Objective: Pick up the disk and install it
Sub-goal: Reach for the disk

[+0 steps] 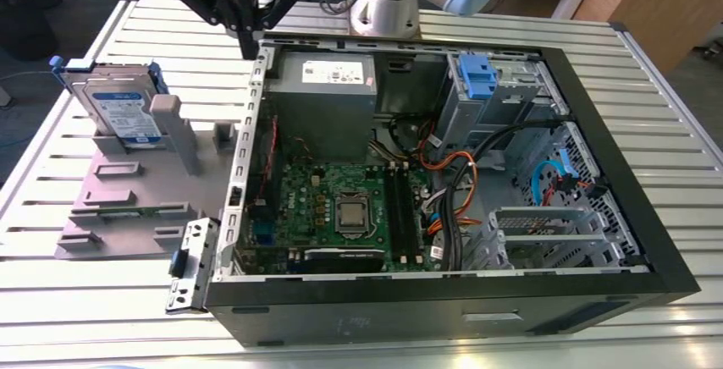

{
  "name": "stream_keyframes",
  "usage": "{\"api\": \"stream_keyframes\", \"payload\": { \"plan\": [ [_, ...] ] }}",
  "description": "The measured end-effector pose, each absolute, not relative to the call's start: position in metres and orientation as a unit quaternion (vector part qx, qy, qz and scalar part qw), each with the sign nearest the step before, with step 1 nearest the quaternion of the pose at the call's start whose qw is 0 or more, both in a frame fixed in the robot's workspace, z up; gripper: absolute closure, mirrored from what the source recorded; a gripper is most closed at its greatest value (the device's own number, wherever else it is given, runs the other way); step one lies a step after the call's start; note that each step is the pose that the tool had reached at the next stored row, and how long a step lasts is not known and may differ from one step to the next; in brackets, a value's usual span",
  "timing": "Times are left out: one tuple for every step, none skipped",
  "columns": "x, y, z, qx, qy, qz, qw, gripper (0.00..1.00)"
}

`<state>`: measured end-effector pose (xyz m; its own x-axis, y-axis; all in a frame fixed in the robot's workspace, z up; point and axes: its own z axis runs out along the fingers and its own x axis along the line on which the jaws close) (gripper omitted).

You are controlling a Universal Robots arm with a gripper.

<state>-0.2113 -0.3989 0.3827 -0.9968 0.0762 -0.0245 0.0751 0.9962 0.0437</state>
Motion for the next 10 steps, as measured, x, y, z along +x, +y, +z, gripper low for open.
{"api": "stream_keyframes", "payload": {
  "plan": [
    [-0.2115,-0.3989,0.3827,0.038,0.999,0.021,0.013,0.89],
    [-0.2117,-0.3989,0.3827,0.038,0.999,0.021,0.013,0.89],
    [-0.2119,-0.3989,0.3827,0.038,0.999,0.021,0.013,0.89],
    [-0.2121,-0.3989,0.3827,0.038,0.999,0.021,0.013,0.89],
    [-0.2124,-0.3989,0.3826,0.038,0.999,0.021,0.013,0.89],
    [-0.2126,-0.3989,0.3826,0.038,0.999,0.021,0.013,0.89],
    [-0.2128,-0.3989,0.3826,0.038,0.999,0.021,0.013,0.89],
    [-0.213,-0.3989,0.3826,0.038,0.999,0.021,0.013,0.89],
    [-0.2132,-0.3989,0.3826,0.038,0.999,0.021,0.013,0.89],
    [-0.2134,-0.3989,0.3825,0.038,0.999,0.021,0.013,0.89]
  ]
}}
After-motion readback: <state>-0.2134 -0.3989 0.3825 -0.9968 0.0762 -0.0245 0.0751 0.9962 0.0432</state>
